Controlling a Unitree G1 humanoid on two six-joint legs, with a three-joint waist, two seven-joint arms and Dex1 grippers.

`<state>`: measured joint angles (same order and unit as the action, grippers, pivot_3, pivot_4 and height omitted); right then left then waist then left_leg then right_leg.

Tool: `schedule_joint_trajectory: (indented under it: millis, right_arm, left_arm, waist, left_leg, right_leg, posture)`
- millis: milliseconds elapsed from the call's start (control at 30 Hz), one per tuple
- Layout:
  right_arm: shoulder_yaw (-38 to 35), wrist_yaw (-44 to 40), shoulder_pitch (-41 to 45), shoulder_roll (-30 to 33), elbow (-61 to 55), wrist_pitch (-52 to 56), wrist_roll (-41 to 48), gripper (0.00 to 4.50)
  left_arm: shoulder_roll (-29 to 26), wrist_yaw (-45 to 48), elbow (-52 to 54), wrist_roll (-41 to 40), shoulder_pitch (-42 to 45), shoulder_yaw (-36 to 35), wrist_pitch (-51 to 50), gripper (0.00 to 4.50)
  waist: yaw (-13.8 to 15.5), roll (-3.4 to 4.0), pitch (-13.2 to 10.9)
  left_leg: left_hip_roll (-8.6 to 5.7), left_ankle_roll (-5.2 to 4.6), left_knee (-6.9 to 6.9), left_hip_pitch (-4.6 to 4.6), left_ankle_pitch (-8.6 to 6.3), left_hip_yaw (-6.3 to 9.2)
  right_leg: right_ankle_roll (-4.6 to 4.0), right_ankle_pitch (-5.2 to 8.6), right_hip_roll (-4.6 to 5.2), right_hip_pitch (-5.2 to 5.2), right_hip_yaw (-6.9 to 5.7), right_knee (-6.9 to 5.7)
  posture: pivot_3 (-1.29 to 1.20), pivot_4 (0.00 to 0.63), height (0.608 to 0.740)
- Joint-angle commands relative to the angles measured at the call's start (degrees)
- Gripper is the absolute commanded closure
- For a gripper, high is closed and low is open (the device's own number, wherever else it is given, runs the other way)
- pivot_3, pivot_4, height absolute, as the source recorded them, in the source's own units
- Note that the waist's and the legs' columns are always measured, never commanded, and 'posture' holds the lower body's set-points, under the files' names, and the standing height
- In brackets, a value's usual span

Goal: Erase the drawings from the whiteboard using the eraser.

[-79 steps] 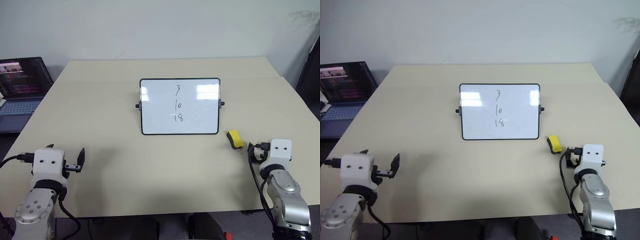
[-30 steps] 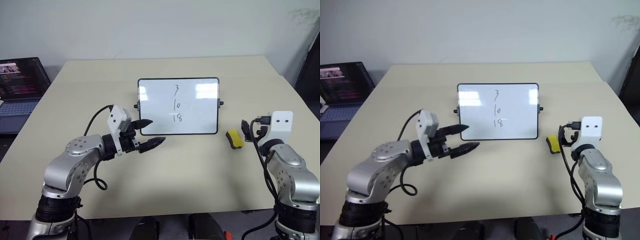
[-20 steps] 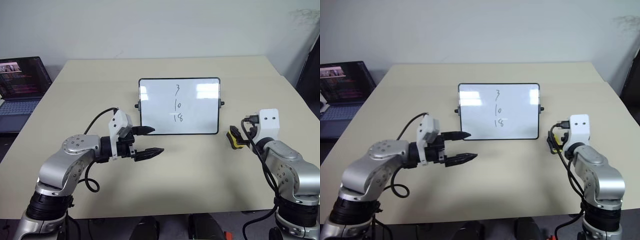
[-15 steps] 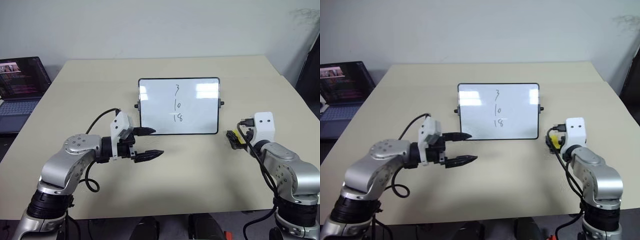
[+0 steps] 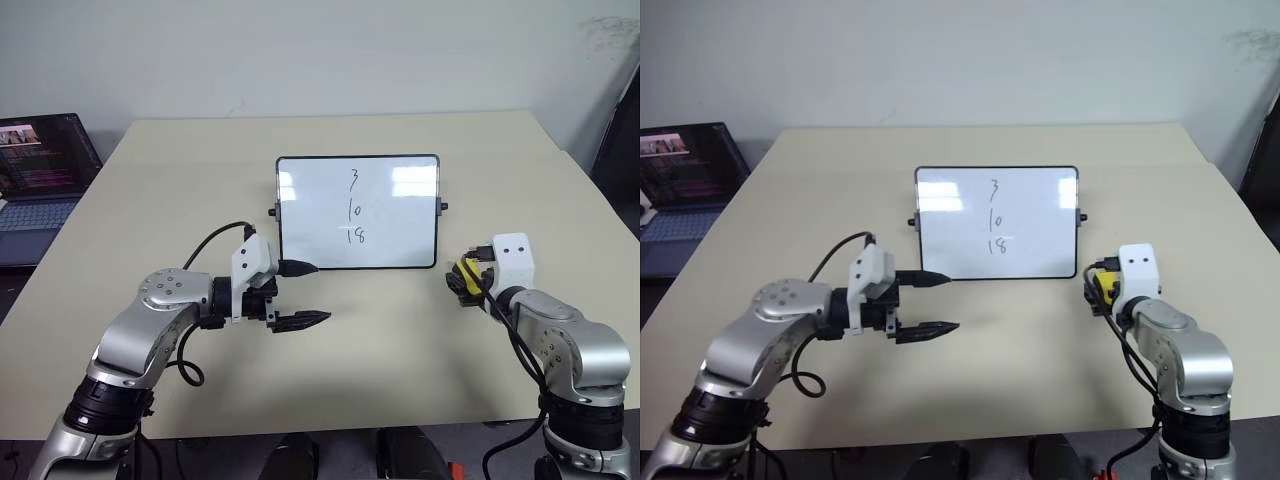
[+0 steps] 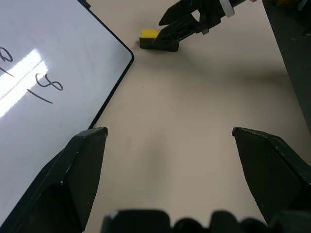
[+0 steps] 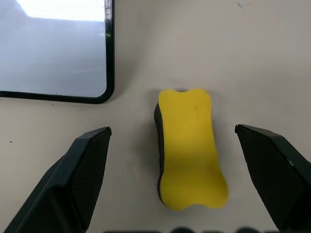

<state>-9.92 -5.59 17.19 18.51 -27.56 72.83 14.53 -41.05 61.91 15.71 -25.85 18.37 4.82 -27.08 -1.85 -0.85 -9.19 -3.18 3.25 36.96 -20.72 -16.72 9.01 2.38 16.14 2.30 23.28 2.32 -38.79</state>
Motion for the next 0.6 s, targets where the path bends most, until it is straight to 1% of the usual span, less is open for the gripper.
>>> schedule_joint_trajectory:
  millis: [33, 233, 600]
  right_arm:
    - [-0.2, 0.8, 1.9, -0.8, -0.1, -1.1, -0.6, 0.04]
    - [0.6, 0.9, 3.0, -1.1, 1.5, -1.9, -0.9, 0.04]
    - [0.4, 0.9, 3.0, -0.7, 3.9, -3.0, -1.8, 0.04]
  left_arm:
    - [0.4, -0.5, 1.9, -0.2, 0.7, -0.2, 0.4, 0.0]
    - [1.4, -2.3, 2.7, 0.5, 0.3, 0.5, 0.3, 0.0]
    - [0.7, -2.6, 3.3, -0.4, 0.1, -0.3, -0.4, 0.0]
  waist:
    - [0.0, 0.0, 0.0]
    - [0.0, 0.0, 0.0]
    - [0.0, 0.0, 0.0]
  left_leg:
    - [0.0, 0.0, 0.0, 0.0, 0.0, 0.0]
    - [0.0, 0.0, 0.0, -0.01, 0.0, 0.02]
    - [0.0, 0.0, 0.0, -0.01, 0.0, 0.01]
  right_leg:
    - [0.0, 0.0, 0.0, 0.0, -0.01, 0.0]
    - [0.0, 0.0, 0.0, 0.01, -0.01, 0.0]
    - [0.0, 0.0, 0.0, 0.01, -0.01, -0.01]
  posture:
    - [0.0, 0.15, 0.74]
    - [0.0, 0.15, 0.74]
    - [0.0, 0.15, 0.74]
